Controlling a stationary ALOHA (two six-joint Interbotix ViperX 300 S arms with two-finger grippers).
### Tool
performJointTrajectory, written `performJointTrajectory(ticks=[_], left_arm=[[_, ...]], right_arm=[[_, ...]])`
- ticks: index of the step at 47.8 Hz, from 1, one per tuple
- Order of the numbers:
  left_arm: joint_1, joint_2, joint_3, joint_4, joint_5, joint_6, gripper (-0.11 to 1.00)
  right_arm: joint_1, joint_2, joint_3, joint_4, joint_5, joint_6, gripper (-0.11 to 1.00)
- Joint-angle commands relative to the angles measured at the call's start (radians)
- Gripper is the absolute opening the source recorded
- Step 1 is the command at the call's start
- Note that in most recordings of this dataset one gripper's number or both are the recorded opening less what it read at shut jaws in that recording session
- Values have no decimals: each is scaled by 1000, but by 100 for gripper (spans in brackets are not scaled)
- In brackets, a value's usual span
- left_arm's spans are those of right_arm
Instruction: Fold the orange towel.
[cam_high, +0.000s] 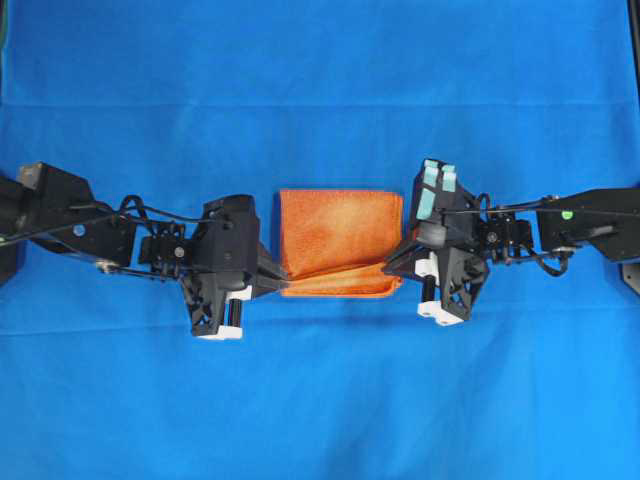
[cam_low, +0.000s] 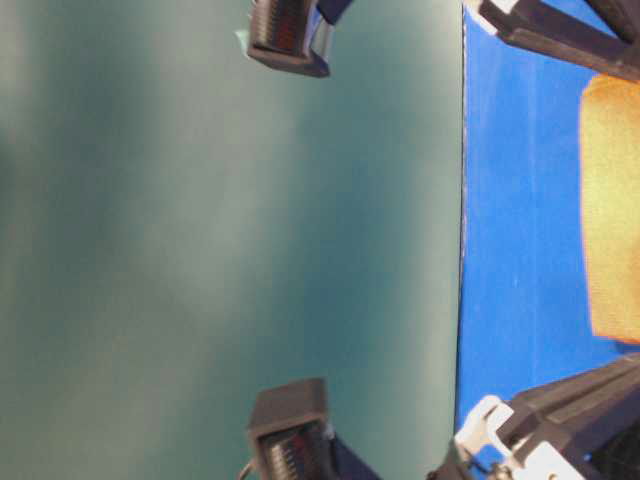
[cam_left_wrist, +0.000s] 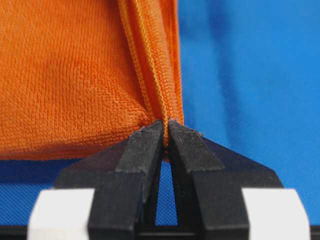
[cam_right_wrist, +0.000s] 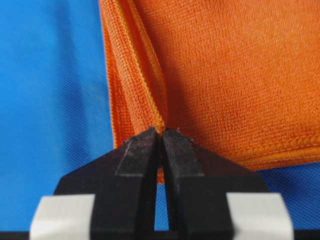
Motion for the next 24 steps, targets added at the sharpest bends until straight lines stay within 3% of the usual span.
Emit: performJointTrajectory(ticks=[1,5,10,14,20,24], left_arm=[[0,-9,-17,-2,-9,3,3],[0,-8,-18,-2,-14,5,6],[0,-11,-18,-2,-14,5,22],[0,-12,-18,-2,-12,5,40],[0,-41,-14,-2,5,8,58],[0,-89,-11,-2,38,8,59]], right_arm=[[3,-8,-11,15,-12,-2,2],[5,-8,-12,18,-17,-2,2],[8,-8,-14,18,-17,-2,6],[14,-8,-15,18,-14,-2,28],[21,-25,-20,17,2,-3,62],[23,-58,-20,17,23,-5,61]])
